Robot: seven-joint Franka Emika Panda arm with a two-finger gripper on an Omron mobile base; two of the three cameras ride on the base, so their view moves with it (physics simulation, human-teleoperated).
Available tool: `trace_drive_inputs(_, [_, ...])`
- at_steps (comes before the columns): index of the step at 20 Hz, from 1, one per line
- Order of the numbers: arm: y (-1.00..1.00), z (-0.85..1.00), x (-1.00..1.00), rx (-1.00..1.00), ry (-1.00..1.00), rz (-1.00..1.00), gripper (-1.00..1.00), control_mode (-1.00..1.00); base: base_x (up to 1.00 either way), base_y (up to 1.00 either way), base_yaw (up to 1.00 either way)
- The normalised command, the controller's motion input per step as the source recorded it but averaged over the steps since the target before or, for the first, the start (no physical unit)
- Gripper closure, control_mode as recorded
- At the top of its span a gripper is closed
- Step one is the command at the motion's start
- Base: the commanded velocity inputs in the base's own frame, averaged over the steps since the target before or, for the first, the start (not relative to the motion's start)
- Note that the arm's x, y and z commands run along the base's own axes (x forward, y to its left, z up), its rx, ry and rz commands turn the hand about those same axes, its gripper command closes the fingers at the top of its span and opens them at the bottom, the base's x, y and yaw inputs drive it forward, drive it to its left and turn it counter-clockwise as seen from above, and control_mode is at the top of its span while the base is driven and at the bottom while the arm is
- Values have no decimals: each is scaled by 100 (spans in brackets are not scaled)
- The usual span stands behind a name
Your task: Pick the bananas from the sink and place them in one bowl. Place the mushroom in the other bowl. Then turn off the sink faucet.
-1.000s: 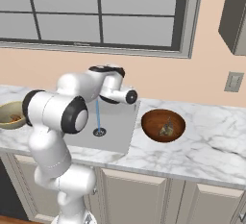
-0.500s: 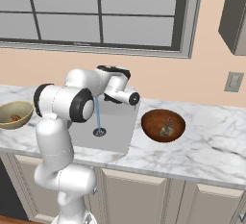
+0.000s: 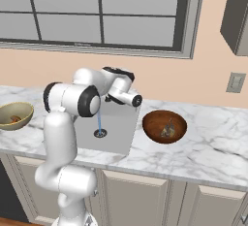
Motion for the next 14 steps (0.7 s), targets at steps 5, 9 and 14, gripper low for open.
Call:
trace_drive_inputs(5, [7,-13,34,4,2,0,-100,-100,0,0,0])
trace_drive_inputs(9, [6,-13,32,4,2,0,-100,-100,0,0,0])
trace_drive_inputs(14, [5,-11,33,3,3,0,-100,-100,0,0,0])
